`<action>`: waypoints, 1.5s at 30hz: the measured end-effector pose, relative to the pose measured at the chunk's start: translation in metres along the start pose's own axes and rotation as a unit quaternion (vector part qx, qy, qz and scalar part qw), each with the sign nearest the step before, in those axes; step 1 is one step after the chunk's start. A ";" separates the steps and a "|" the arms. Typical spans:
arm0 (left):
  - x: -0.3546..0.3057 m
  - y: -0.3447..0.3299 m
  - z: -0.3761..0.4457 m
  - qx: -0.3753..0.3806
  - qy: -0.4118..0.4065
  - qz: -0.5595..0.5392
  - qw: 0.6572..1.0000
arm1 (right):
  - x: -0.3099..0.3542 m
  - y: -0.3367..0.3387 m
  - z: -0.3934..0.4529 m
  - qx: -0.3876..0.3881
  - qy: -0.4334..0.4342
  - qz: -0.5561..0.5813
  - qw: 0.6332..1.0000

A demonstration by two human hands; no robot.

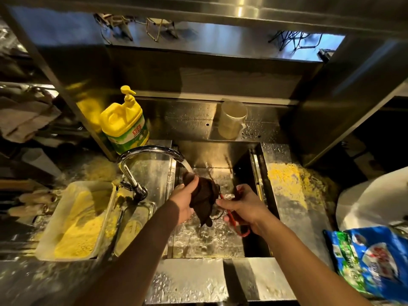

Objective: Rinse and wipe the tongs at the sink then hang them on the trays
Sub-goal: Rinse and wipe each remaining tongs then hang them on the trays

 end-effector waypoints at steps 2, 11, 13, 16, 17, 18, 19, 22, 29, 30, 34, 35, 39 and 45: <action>-0.002 0.002 -0.003 0.002 -0.005 -0.014 1.000 | -0.002 -0.006 0.000 0.008 -0.009 -0.018 1.000; -0.002 0.005 -0.006 -0.020 -0.017 0.014 1.000 | -0.007 -0.025 0.000 0.026 -0.054 -0.089 0.994; 0.000 0.002 -0.005 -0.029 -0.018 0.036 0.999 | -0.008 -0.033 -0.003 0.040 -0.056 -0.078 0.995; -0.012 0.003 -0.001 -0.077 -0.032 0.059 0.995 | -0.010 -0.044 -0.010 0.062 -0.056 -0.083 0.993; -0.019 0.007 0.001 -0.104 -0.038 0.061 0.992 | -0.011 -0.045 -0.012 0.061 -0.054 -0.084 0.993; -0.027 0.010 0.005 -0.129 -0.045 0.063 0.989 | -0.011 -0.045 -0.014 0.058 -0.055 -0.083 0.993; -0.033 0.012 0.009 -0.148 -0.052 0.063 0.986 | -0.010 -0.044 -0.014 0.052 -0.055 -0.079 0.994; -0.031 0.003 0.016 -0.159 -0.041 0.086 0.983 | 0.000 -0.041 -0.007 0.024 -0.051 -0.070 0.996; -0.044 0.015 0.029 -0.185 -0.047 0.093 0.977 | -0.003 -0.044 -0.012 0.029 -0.062 -0.069 0.995; -0.040 0.010 0.029 -0.178 -0.044 0.099 0.978 | 0.000 -0.042 -0.010 0.023 -0.062 -0.076 0.995; -0.025 0.001 0.028 -0.166 -0.013 0.101 0.981 | 0.009 -0.046 -0.007 0.019 -0.052 -0.105 0.993; -0.032 0.005 0.027 -0.178 -0.024 0.095 0.979 | 0.008 -0.045 -0.008 0.023 -0.050 -0.107 0.993; -0.042 0.009 0.026 -0.196 -0.051 0.092 0.975 | 0.005 -0.036 -0.010 0.022 -0.063 -0.134 0.989; -0.037 0.033 0.021 -0.236 -0.063 0.076 0.967 | -0.006 -0.025 -0.022 0.064 -0.094 -0.154 0.982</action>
Point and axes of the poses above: each hand's wrist, its own z-axis towards the middle knuckle, its own y-axis out of the back of the hand, x = y × z, the point moved 9 cm from there along z, towards the middle knuckle, and after that the axes turned 7 degrees about x, right-handed, at the moved point
